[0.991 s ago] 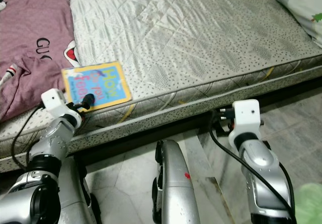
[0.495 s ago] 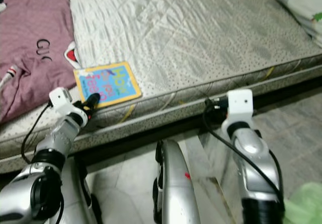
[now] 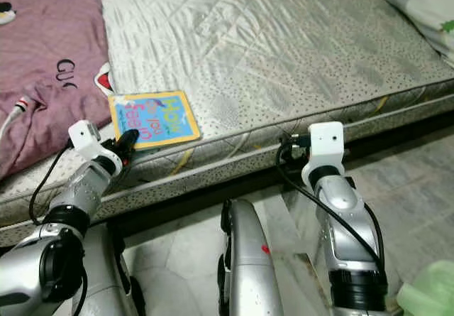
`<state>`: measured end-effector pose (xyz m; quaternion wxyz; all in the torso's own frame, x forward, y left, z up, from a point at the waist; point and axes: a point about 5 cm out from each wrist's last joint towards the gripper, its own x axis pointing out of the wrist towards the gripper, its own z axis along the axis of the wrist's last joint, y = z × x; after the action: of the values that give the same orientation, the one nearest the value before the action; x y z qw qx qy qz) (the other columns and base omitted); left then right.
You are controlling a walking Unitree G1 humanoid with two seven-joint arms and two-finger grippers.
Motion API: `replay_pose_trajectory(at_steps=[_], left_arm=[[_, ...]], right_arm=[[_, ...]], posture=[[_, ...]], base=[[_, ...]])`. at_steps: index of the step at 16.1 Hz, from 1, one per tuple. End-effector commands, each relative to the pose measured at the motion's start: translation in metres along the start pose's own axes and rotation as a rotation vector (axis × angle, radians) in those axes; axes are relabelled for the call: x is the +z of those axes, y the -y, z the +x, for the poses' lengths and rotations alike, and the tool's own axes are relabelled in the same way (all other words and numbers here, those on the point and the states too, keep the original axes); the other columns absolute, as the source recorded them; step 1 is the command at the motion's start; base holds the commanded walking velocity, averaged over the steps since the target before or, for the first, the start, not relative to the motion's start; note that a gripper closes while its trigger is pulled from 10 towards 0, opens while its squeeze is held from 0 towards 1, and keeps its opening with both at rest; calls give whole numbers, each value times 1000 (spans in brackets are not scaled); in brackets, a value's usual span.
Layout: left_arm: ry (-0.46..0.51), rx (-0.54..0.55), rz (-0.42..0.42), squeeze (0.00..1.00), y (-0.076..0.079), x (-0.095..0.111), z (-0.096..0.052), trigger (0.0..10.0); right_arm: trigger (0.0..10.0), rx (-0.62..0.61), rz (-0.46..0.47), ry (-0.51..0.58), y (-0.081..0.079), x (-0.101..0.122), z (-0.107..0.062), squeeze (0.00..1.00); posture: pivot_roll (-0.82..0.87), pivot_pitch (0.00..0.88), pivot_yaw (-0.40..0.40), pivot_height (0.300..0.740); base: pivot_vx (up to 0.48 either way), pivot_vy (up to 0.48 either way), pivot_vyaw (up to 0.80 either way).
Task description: Clean up the room
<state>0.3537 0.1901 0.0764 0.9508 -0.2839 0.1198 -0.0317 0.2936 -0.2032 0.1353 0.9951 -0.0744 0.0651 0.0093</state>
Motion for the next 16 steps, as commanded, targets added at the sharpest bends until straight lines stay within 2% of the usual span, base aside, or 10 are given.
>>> replay_pose_trajectory(at_steps=[1,8,10,11,12,13,15,16], left_arm=[[-12,13,13,0,-3,-1,-1,0],[15,20,30,0,-6,9,0,0],[38,21,57,0,-4,16,2,0],[73,16,102,0,-1,24,3,0],[153,-12,207,0,11,40,6,0],[200,-23,274,0,16,48,5,0],[287,-24,340,0,23,61,2,0],[360,-26,411,0,26,71,-7,0]], right_arm=[[10000,-10,1,-2,1,-1,1,0],[10000,7,22,24,-8,1,10,0],[10000,6,28,35,-11,2,13,0],[10000,6,31,42,-12,3,14,0],[10000,5,43,57,-15,4,18,0],[10000,8,52,69,-19,5,21,0],[10000,23,77,90,-27,9,26,0],[10000,48,117,104,-38,11,30,0]], posture=[[-250,88,-56,523],[-236,59,-44,523],[-226,46,-39,523],[-219,37,-35,523],[-200,21,-28,523],[-184,8,-23,523],[-163,0,-15,523],[-137,0,-3,523]], base=[[0,0,0],[0,0,0],[0,0,0],[0,0,0],[0,0,0],[0,0,0],[0,0,0],[0,0,0]])
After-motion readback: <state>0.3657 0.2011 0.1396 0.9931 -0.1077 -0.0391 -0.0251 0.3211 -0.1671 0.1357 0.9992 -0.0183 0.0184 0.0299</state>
